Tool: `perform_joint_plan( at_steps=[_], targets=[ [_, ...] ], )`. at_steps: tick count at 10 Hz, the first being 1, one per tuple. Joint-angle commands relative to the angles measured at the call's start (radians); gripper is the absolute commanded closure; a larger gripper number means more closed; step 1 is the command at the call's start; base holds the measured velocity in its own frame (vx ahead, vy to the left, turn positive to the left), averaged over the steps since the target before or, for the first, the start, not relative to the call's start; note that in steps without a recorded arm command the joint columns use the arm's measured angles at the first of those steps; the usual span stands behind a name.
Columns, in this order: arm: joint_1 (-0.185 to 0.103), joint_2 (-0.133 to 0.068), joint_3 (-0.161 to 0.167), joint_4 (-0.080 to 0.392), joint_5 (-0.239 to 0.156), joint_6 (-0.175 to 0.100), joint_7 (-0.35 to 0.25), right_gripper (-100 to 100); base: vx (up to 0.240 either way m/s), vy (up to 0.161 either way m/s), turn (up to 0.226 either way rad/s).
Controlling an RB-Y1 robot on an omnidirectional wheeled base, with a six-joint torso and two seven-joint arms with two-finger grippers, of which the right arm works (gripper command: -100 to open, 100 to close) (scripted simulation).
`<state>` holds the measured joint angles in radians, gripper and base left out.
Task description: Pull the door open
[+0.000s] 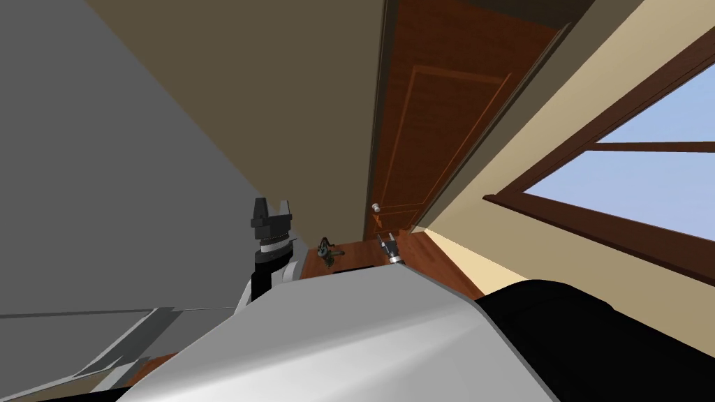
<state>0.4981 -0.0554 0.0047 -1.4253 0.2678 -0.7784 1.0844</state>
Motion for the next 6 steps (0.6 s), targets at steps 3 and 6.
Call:
perform_joint_plan(
  at_steps=[3,6],
  targets=[
    [-0.001,0.017,-0.003,0.061,0.020,-0.025,0.070,-100,0.123,-0.023,0.015],
    [-0.002,0.039,-0.005,0.116,0.038,-0.045,0.134,-100,0.140,-0.053,-0.001]
  ],
)
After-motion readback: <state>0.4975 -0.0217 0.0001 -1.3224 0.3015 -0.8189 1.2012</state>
